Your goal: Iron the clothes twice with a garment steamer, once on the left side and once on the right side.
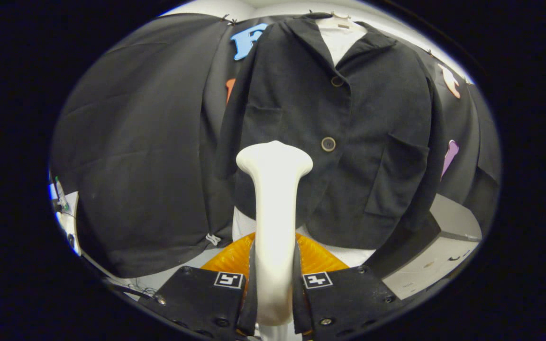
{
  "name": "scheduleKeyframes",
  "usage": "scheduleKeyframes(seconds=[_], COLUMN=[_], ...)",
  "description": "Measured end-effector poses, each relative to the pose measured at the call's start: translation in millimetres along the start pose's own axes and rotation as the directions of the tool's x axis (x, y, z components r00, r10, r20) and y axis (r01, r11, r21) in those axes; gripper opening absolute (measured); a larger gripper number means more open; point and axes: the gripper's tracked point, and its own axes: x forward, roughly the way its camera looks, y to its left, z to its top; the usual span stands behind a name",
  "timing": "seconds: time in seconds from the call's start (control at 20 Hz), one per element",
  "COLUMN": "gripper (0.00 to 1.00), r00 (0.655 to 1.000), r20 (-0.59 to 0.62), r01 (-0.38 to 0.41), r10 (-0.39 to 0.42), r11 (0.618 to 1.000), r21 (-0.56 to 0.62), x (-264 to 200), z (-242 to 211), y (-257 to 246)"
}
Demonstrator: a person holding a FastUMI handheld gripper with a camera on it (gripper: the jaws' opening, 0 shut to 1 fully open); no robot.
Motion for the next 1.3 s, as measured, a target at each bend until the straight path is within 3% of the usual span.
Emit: scheduleKeyframes(seconds=[0.55, 0.9, 1.3], gripper=[0.33, 0.33, 0.33], r00=[0.987, 0.990, 0.987], r20=[-0.162, -0.117, -0.051], r01=[0.028, 0.084, 0.160], r10=[-0.024, -0.075, -0.154], r11=[0.999, 0.994, 0.975], r21=[0.022, 0.076, 0.153], x=[-6, -57, -126], z=[-75, -82, -80], y=[-5, -38, -109])
